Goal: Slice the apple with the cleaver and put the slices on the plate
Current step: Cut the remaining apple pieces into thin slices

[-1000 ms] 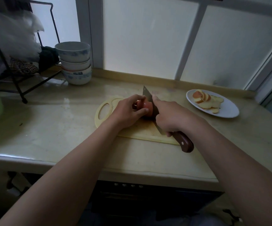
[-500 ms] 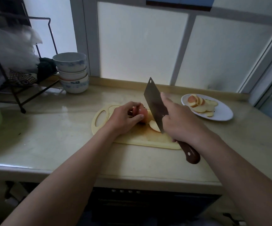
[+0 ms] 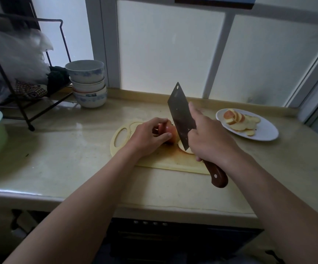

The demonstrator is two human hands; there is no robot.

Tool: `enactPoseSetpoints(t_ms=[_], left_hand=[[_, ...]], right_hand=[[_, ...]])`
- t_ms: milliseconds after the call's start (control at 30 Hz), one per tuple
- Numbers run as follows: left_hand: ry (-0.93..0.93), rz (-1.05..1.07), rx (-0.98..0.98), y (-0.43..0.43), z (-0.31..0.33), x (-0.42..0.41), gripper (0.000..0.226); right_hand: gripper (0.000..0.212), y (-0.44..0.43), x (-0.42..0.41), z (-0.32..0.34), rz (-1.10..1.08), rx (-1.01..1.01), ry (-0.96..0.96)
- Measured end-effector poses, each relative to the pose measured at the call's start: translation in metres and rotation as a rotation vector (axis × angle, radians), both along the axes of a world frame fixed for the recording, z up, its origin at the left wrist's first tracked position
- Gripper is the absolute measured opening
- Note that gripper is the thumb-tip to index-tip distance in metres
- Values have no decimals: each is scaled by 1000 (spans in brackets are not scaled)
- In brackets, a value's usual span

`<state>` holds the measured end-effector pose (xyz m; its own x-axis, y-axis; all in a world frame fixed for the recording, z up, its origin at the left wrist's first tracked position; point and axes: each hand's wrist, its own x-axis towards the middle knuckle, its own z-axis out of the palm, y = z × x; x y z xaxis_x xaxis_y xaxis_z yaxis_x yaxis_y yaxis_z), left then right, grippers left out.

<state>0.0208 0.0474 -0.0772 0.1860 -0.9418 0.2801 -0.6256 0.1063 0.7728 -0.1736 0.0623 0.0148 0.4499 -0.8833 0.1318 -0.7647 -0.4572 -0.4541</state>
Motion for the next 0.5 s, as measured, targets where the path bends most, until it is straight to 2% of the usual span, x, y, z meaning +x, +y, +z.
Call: enactPoseSetpoints(t_ms=[233, 500], left_hand=[[8, -2, 11, 1, 1, -1, 51], [4, -2, -7, 0, 0, 0, 51]], right_hand=[[81, 4, 0, 2, -2, 19, 15], [84, 18, 0, 2, -36, -4, 142]])
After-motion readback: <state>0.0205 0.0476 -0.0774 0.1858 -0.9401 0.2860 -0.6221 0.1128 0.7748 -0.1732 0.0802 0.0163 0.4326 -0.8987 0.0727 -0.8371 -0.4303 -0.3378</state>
